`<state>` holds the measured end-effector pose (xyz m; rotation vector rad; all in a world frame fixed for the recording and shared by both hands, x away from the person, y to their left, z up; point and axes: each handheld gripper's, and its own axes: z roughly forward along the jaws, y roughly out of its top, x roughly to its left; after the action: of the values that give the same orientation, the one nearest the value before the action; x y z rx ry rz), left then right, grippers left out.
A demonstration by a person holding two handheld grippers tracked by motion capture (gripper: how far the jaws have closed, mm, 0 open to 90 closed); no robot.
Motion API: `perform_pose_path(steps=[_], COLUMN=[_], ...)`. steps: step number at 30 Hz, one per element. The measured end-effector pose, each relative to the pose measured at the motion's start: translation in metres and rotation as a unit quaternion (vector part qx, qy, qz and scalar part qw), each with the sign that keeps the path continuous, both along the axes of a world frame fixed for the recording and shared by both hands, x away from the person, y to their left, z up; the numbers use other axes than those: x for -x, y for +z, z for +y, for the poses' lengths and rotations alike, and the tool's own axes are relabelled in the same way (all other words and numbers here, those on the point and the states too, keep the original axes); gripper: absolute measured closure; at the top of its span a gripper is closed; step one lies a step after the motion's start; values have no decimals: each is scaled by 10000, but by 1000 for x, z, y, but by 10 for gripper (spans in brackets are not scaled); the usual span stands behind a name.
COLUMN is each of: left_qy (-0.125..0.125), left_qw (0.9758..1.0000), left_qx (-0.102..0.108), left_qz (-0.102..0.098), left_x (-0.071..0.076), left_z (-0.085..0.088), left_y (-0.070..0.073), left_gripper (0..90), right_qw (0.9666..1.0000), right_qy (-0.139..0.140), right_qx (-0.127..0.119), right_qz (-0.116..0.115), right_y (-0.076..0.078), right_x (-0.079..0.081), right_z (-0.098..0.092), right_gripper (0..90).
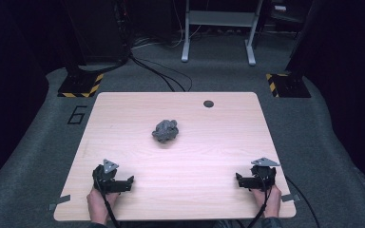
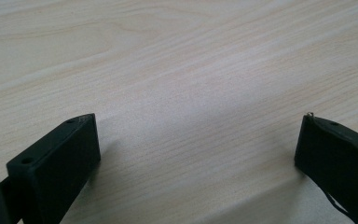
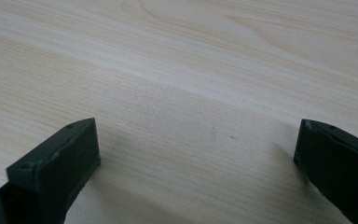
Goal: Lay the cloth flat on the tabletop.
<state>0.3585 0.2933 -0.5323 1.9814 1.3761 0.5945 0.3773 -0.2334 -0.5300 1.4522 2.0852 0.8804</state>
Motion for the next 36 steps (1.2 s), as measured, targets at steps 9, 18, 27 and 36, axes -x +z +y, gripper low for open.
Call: perform_pose_path(steps=[9, 18, 27, 36], left_qy=[87, 22, -149, -460], left_qw=[10000, 9998, 9996, 9986], left_qx=[-15, 18, 155, 247], left_qz=[21, 175, 178, 90], left_x=[-1, -3, -14, -35], left_z=[-1, 0, -10, -27], left_y=[0, 4, 16, 34], left_gripper=[0, 0, 8, 22], right_qw=[10000, 10000, 10000, 10000], right_qy=[-57, -40, -27, -6], right_qx=[19, 13, 9, 2], right_qz=[-19, -10, -21, -32], right_y=[0, 0, 0, 0], right_x=[-1, -1, -1, 0], right_z=[0, -1, -1, -1], right_gripper=[0, 2, 10, 18])
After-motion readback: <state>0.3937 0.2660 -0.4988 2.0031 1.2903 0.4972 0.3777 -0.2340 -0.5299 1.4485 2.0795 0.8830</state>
